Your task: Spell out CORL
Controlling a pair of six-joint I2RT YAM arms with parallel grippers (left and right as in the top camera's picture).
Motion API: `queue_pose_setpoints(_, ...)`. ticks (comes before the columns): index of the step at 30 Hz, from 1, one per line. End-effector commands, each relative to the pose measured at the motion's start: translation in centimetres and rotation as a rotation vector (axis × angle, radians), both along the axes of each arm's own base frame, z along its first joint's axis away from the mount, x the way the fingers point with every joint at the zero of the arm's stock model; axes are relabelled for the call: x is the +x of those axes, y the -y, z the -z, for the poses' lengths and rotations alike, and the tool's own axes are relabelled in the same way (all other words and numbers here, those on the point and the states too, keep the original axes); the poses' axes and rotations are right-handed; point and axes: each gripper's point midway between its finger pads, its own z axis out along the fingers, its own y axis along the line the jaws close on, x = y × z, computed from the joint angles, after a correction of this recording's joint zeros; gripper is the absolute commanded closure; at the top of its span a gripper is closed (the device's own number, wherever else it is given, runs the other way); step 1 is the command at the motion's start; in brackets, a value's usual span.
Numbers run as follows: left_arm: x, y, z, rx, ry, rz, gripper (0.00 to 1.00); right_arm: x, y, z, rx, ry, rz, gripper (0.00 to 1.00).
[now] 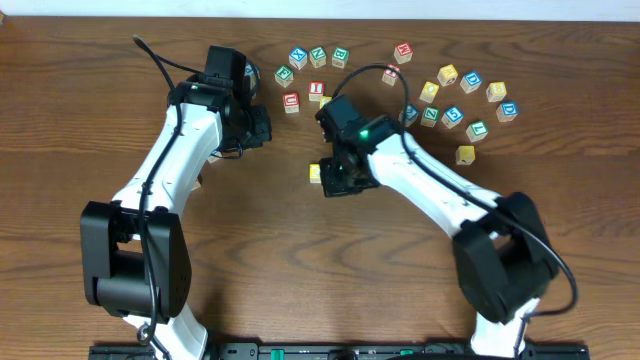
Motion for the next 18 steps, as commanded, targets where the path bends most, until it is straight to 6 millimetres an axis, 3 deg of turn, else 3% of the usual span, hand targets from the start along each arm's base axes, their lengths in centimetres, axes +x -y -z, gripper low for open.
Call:
queue_pose_setpoints(1, 0.3, -0.3, -1.1, 0.010, 0.032, 0.002, 0.93, -0.4, -0.2, 2.0, -0.043, -0.029, 0.031, 0.99)
queue_pose_setpoints(18, 0.3, -0.2, -1.1, 0.010, 0.032, 0.002, 0.92, 1.6, -0.6, 2.8, -0.048, 0.051, 0.052, 0.99)
